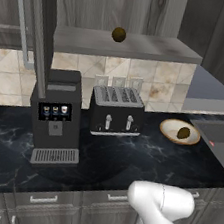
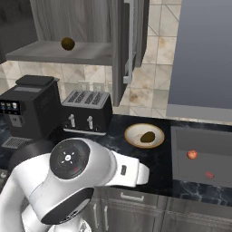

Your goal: Pick the avocados from the cabinet and place them in one bowl. Pick the peach from the sink and place it in the other bowl.

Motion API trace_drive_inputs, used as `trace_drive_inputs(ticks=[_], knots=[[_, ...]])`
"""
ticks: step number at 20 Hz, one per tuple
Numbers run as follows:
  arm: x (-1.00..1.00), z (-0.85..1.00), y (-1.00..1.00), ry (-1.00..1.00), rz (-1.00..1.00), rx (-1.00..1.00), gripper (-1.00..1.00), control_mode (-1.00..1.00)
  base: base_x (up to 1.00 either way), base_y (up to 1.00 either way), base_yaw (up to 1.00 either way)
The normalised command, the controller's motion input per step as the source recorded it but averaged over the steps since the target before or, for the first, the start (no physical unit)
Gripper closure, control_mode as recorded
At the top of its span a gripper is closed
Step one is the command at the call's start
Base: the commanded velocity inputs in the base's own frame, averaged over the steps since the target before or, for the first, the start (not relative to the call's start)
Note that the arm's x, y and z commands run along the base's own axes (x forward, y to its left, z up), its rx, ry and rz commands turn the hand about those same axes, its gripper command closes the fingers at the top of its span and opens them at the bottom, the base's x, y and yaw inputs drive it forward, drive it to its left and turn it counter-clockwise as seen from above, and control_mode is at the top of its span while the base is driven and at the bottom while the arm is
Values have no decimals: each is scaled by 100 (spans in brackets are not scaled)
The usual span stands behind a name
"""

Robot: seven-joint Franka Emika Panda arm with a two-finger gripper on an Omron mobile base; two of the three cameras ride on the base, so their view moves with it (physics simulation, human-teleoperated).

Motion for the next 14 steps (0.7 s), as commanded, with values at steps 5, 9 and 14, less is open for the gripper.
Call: trace_drive_inputs(ticks=[5,9,14], knots=[[-13,19,61,-4,-21,-1,-100,-100,0,0,0],[-5,19,71,-8,-18,0,-100,-100,0,0,0],[3,36,67,-10,-9,0,-100,-100,0,0,0]])
